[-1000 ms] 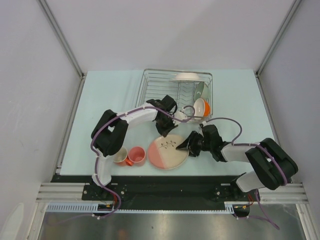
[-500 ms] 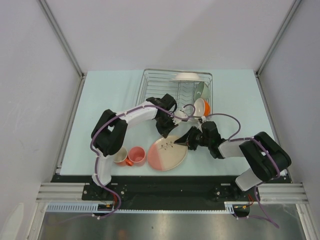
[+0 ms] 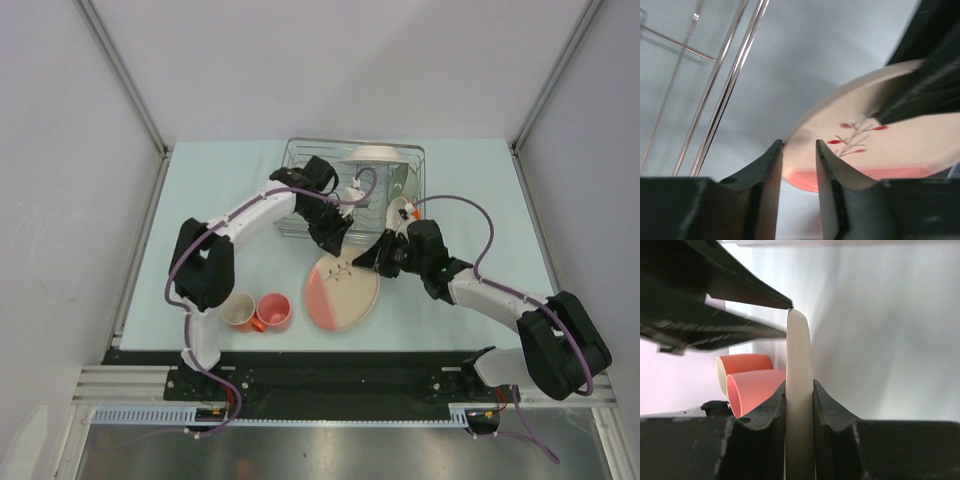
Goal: Load the mixed dishes into the dish rack
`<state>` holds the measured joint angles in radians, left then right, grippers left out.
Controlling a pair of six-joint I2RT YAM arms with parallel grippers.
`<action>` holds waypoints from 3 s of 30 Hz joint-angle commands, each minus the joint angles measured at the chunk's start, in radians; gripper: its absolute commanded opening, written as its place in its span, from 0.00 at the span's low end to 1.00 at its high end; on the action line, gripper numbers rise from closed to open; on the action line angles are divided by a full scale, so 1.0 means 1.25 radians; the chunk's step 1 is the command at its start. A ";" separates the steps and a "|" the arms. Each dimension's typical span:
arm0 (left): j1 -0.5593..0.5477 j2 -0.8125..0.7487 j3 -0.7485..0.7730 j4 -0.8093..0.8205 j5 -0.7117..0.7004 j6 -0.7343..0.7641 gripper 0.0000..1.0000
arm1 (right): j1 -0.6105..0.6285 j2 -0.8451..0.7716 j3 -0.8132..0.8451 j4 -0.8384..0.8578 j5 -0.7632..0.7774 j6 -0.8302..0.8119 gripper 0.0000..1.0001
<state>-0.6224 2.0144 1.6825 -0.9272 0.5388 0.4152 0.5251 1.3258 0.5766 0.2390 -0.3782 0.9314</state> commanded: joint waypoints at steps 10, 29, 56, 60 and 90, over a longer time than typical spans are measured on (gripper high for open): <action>0.182 -0.215 0.210 -0.208 0.241 -0.023 0.69 | 0.019 0.018 0.369 -0.297 -0.036 -0.314 0.00; 0.365 -0.121 0.086 0.048 0.095 -0.223 0.62 | 0.207 0.019 0.717 -0.326 0.284 -1.444 0.00; 0.368 -0.048 0.068 0.088 0.098 -0.241 0.58 | 0.130 0.278 0.783 -0.402 0.326 -1.745 0.00; 0.374 -0.046 0.064 0.089 0.100 -0.238 0.58 | 0.128 0.303 0.781 -0.405 0.325 -1.743 0.00; 0.391 -0.044 0.025 0.113 0.121 -0.236 0.56 | 0.081 0.412 0.691 -0.318 0.298 -1.626 0.05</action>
<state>-0.1425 1.9617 1.7161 -0.8032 0.6621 0.1303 0.6445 1.8019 1.4555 -0.2256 -0.0502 -1.1408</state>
